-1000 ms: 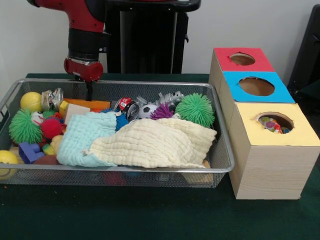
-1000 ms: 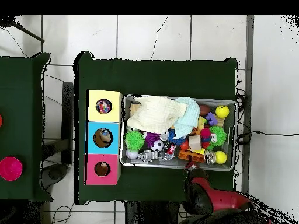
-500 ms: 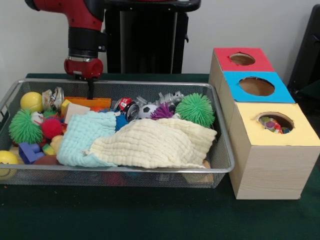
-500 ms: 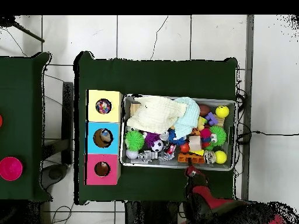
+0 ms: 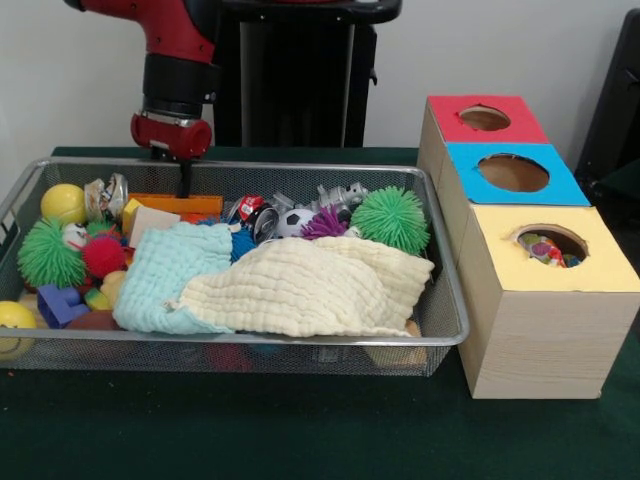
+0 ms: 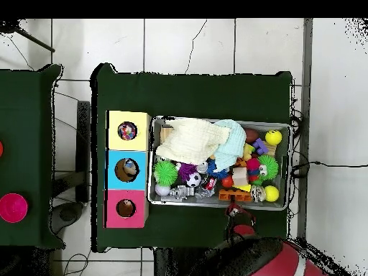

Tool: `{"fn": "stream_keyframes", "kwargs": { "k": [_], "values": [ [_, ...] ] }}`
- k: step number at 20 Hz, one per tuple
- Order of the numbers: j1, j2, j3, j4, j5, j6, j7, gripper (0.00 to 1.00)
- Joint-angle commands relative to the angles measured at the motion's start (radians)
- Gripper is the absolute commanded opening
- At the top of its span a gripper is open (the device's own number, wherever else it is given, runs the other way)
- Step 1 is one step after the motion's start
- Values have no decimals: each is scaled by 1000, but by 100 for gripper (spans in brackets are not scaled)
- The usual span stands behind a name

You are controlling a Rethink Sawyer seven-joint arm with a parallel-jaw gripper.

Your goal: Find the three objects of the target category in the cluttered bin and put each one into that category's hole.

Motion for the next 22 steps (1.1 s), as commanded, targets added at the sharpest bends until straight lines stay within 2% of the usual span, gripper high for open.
{"fn": "stream_keyframes", "kwargs": {
  "k": [1,3,4,7,14,22],
  "values": [
    [-22,158,293,-239,5,488,-96,100],
    [-11,157,283,-245,0,486,-88,100],
    [-23,156,295,-243,-10,492,-78,0],
    [-47,153,320,-238,-15,501,-77,0],
    [-21,130,304,-240,-4,536,-75,0],
    [-33,105,325,-234,9,579,-83,0]
  ]
}}
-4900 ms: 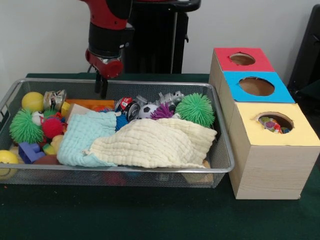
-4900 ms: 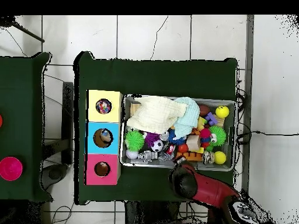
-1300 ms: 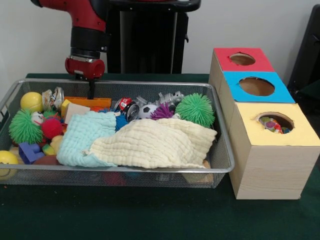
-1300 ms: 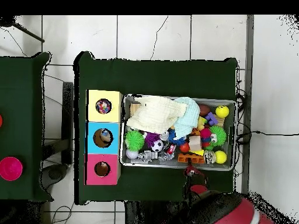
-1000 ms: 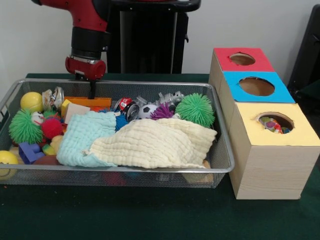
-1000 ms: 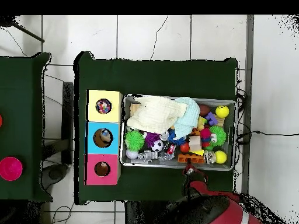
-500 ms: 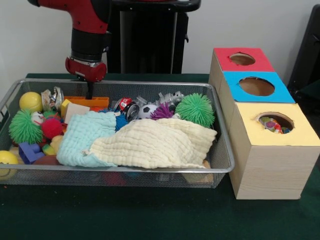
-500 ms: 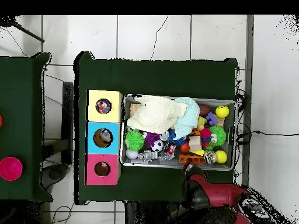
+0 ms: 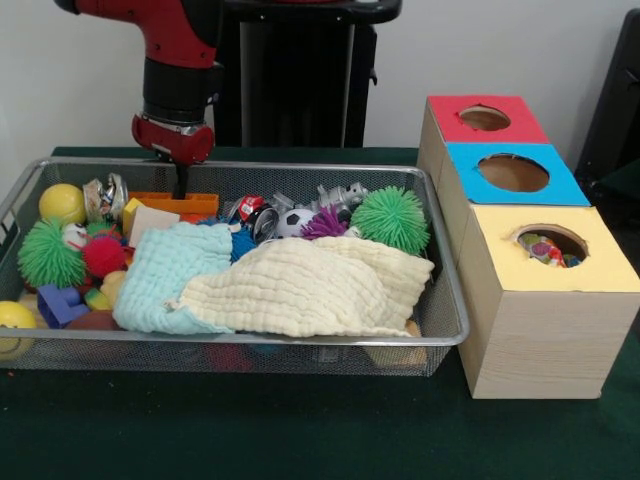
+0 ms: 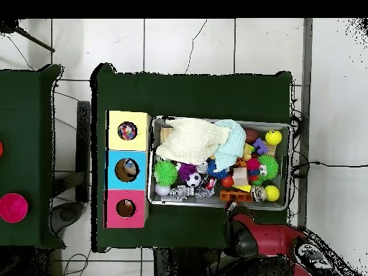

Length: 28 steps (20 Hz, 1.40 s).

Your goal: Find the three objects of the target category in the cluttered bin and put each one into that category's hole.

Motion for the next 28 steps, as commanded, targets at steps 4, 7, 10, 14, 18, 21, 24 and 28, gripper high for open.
{"fn": "stream_keyframes", "kwargs": {
  "k": [4,7,10,14,18,21,24,28],
  "values": [
    [40,131,165,-161,68,192,6,0],
    [14,5,218,-71,104,288,-8,0],
    [22,-132,229,8,152,363,-9,0],
    [-41,-233,309,74,234,505,-51,0],
    [-58,-274,337,86,262,530,-61,0],
    [-51,-309,341,87,279,561,-57,0],
    [-38,-349,344,96,298,597,-54,0],
    [-11,-372,328,106,303,588,-28,0]
  ]
}}
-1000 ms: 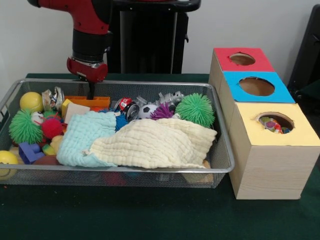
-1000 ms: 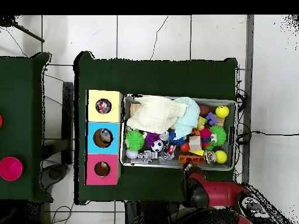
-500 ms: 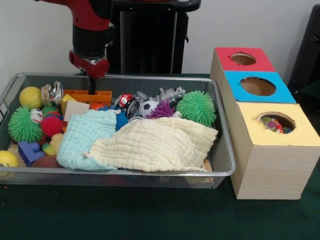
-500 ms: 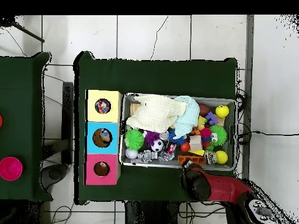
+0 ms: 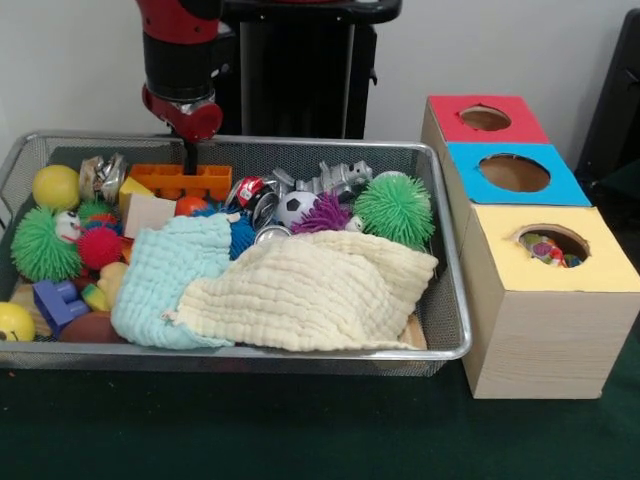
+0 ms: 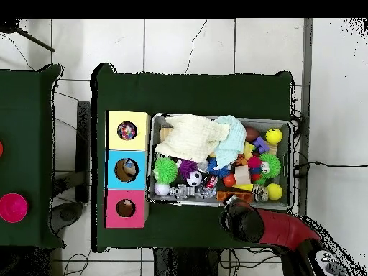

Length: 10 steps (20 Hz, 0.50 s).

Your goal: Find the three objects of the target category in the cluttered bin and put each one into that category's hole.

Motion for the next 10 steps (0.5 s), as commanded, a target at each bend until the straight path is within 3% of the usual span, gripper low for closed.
{"fn": "stream_keyframes", "kwargs": {
  "k": [1,10],
  "values": [
    [65,-163,150,38,89,138,-19,0],
    [85,-41,106,6,27,-19,31,0]
  ]
}}
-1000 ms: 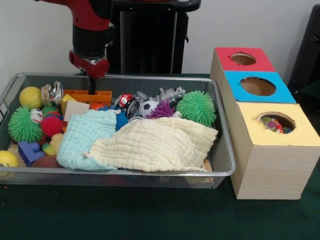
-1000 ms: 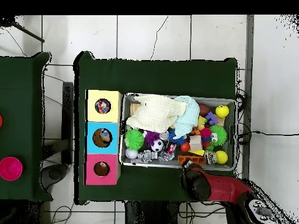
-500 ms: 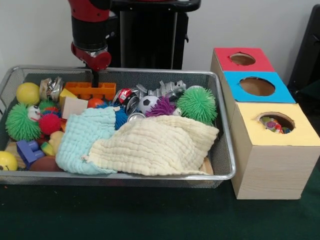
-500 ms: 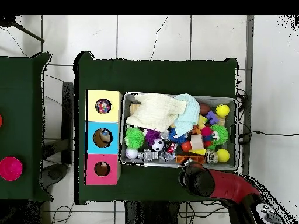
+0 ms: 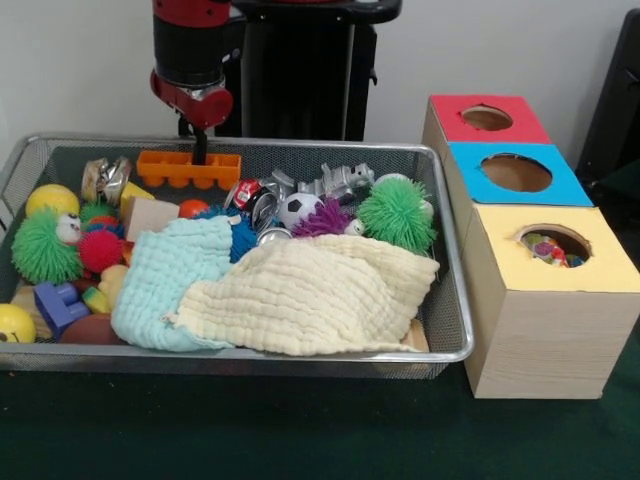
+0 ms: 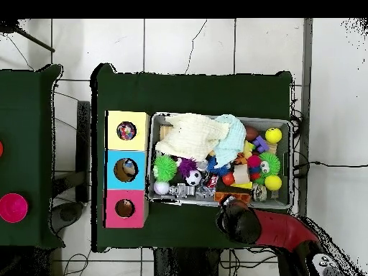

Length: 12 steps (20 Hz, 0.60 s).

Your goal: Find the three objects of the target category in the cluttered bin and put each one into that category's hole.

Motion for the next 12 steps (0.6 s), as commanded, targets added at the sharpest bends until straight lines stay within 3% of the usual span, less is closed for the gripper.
{"fn": "stream_keyframes", "kwargs": {
  "k": [1,4,5,12],
  "values": [
    [71,5,91,-18,13,-59,41,0],
    [63,23,88,-12,15,-81,49,0],
    [61,26,87,-11,16,-91,46,100],
    [73,35,69,-8,16,-125,63,100]
  ]
}}
